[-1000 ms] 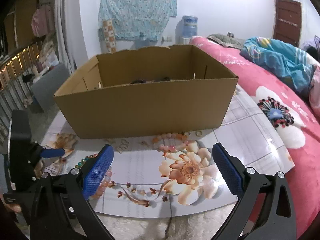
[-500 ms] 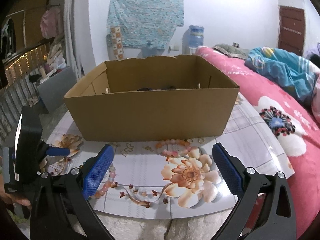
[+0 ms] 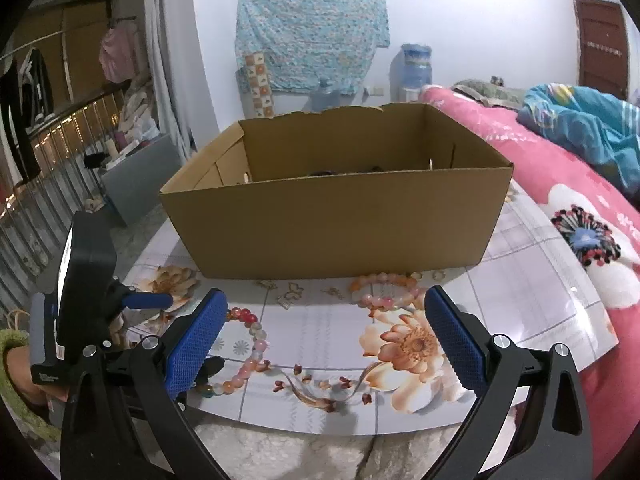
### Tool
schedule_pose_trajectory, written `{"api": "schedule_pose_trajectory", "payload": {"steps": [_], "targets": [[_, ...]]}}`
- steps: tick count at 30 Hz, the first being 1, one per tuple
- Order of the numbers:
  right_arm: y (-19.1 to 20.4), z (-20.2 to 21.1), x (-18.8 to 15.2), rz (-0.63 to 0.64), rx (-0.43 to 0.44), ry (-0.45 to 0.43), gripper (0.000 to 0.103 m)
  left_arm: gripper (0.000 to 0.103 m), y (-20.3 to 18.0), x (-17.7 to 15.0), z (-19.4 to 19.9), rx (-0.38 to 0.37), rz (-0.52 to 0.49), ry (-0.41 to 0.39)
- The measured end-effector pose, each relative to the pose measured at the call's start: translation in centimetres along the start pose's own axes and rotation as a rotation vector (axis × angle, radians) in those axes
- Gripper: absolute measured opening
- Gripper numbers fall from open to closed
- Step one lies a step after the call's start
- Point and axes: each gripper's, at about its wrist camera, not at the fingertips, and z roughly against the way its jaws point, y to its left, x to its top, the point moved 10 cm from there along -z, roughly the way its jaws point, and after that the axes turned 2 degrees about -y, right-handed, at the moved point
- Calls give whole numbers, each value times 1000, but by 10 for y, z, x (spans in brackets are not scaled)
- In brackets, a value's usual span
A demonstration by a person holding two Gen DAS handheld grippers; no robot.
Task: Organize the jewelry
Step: 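Position the open left tool over the multicolored bead bracelet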
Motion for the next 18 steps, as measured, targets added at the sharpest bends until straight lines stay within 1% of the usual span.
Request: {"api": "schedule_pose_trajectory", "payload": {"steps": [8,18], "targets": [[-2,-1,0,-89,50,21,95,99,0,0,0,-1,-2,-4],[1,-1,-3,-116,89,43,95,99,0,0,1,-3,-4,-12]]}}
